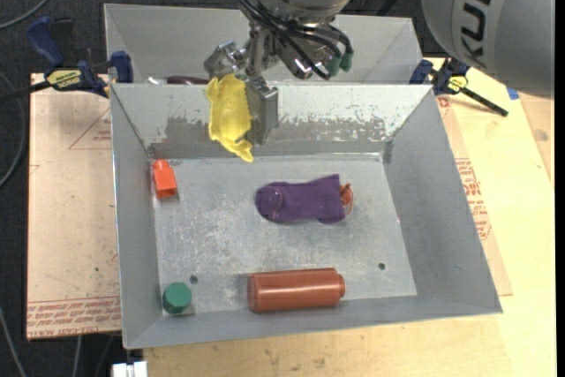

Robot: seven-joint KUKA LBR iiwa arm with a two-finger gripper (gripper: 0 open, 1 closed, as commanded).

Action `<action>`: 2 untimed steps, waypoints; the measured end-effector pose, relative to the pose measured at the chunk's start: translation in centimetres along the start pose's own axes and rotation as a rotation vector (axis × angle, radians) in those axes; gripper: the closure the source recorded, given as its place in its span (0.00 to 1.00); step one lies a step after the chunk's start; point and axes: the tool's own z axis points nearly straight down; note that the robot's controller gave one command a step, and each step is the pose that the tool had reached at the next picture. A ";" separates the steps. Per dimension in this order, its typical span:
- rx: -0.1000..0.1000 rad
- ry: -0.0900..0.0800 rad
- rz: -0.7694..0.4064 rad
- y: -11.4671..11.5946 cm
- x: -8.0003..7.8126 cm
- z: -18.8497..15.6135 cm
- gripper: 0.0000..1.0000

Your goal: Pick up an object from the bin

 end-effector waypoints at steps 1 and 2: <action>-0.001 0.004 0.017 0.3 -0.5 -1.7 0.00; -0.001 -0.002 0.073 -0.8 -1.5 1.7 0.00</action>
Offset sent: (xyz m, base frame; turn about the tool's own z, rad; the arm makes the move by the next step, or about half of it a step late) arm 0.0406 -0.0095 -0.0772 -0.1219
